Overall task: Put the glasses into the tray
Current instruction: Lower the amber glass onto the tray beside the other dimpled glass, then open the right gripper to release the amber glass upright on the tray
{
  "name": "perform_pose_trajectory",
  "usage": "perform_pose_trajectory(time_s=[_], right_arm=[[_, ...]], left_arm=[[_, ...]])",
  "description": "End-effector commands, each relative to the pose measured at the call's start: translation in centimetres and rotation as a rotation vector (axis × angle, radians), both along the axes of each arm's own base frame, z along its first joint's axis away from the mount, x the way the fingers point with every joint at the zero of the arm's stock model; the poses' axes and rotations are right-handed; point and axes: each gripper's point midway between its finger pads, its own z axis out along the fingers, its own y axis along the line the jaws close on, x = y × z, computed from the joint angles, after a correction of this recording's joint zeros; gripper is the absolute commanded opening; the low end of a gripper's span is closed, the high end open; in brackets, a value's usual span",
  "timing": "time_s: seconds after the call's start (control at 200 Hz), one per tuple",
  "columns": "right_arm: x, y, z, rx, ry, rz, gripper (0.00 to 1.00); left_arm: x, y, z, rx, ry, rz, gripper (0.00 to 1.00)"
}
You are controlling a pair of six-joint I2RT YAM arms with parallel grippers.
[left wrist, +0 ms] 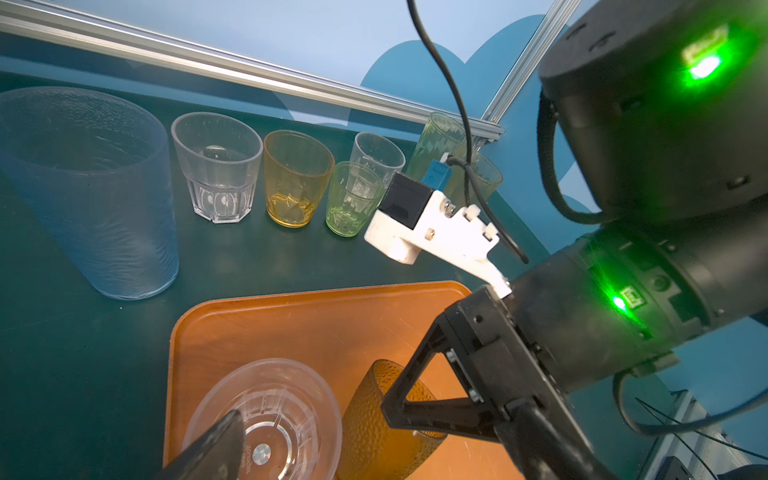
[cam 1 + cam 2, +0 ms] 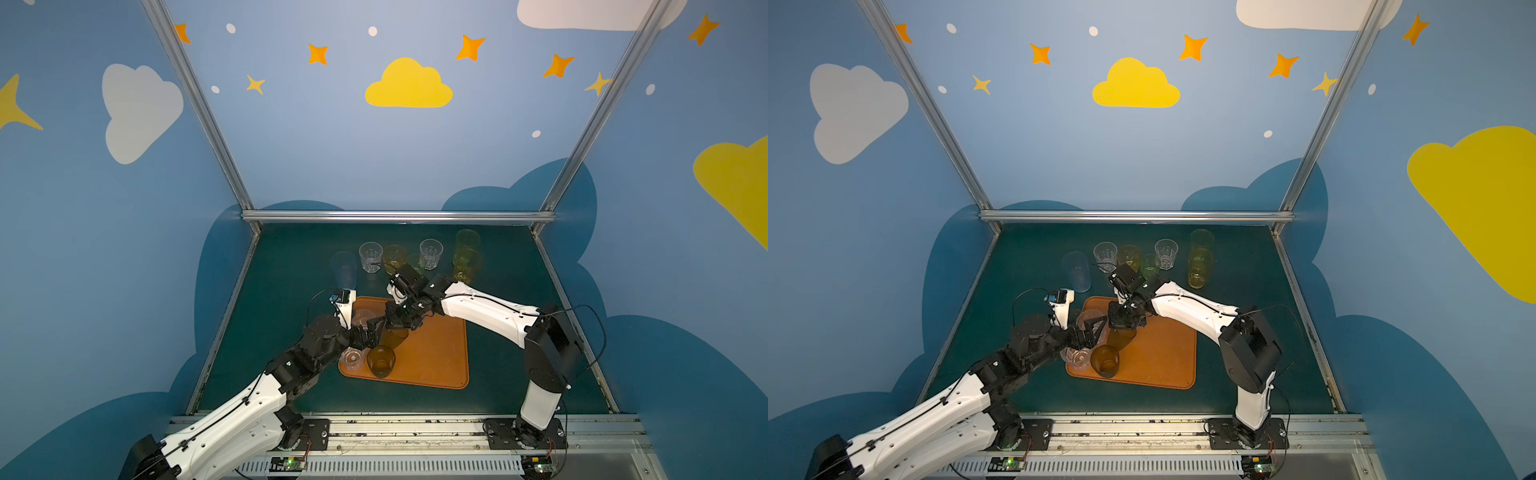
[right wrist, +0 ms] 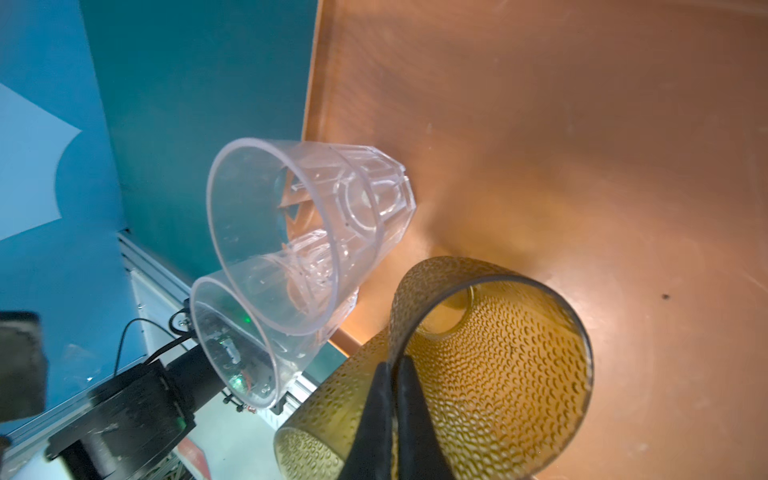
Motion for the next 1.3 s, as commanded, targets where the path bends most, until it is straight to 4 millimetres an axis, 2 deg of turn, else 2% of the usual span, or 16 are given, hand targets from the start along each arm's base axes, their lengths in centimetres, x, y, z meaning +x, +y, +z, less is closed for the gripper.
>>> perform_pose_trajectory(time_s=[0.0,0.386,0.511,0.666,1.106,1.297], right_arm=[[-0.2,-0.9,-0.2,-0.084,-0.032,0.008,0.0],[-1.0,0.1,-0.7,-0.148,-0.063,0.042,0.0],[-0.9,-0.2,-0.8,-0.18,-0.075,0.036,0.01],[-1.0,0.2,-0.7,-0.159,-0.065,0.029,0.02],[-0.8,0.1,-0.3,-0.159,-0.081,0.01,0.24],[-0.8,-0.2,-0.2,-0.162,-0.081,0.002,0.27]], left_arm=[[0.1,0.3,0.1,-0.001,-0.007,0.019,1.0],[0.2,0.4,0.0,0.0,-0.007,0.026,1.0],[0.1,0.5,0.2,-0.003,-0.01,0.025,1.0],[0.0,0.7,0.4,-0.011,-0.021,0.033,1.0],[0.0,1.0,0.5,-0.015,-0.029,0.045,1.0],[0.0,1.1,0.6,-0.019,-0.033,0.049,1.0]])
